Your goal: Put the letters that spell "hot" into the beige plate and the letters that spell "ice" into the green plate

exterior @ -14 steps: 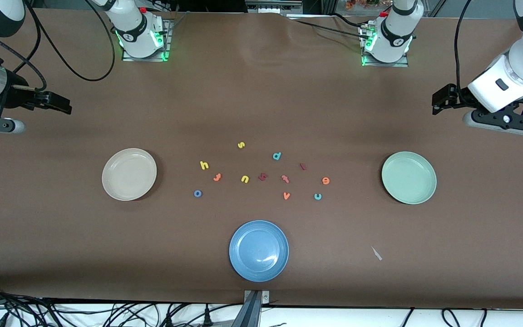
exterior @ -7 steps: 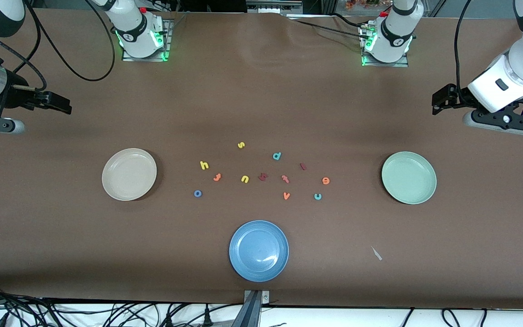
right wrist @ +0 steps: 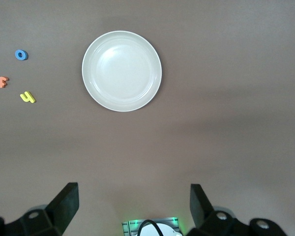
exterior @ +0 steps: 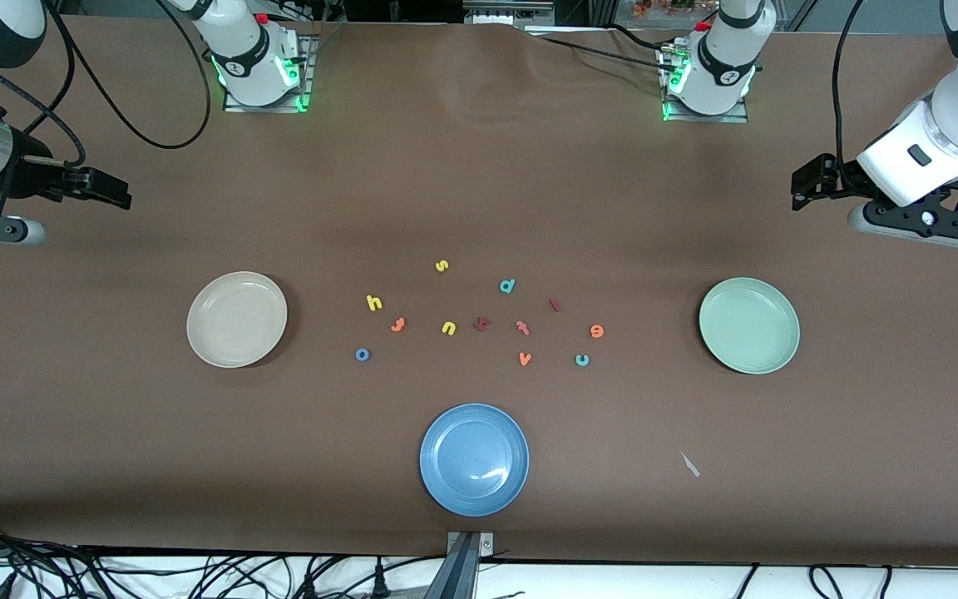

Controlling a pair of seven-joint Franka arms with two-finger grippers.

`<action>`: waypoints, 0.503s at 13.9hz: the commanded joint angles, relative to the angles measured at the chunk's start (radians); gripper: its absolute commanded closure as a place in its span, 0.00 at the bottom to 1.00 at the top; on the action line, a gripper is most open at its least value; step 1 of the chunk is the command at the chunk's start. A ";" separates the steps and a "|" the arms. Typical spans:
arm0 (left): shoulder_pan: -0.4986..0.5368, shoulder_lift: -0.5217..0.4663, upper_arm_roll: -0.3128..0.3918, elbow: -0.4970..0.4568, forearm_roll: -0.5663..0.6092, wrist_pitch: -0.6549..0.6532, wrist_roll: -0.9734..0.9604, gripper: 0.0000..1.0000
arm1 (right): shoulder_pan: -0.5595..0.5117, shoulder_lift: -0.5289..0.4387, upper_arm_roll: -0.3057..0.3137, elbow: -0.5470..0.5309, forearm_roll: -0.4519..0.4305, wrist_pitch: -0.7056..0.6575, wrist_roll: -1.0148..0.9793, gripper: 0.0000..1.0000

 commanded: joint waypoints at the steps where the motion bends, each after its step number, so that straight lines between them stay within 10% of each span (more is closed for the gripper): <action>1: 0.000 0.012 0.001 0.030 -0.006 -0.023 0.013 0.00 | -0.006 0.007 0.005 0.018 -0.004 -0.008 0.006 0.00; 7: -0.003 0.012 0.001 0.030 -0.006 -0.023 0.011 0.00 | -0.008 0.007 0.005 0.018 -0.004 -0.006 0.006 0.00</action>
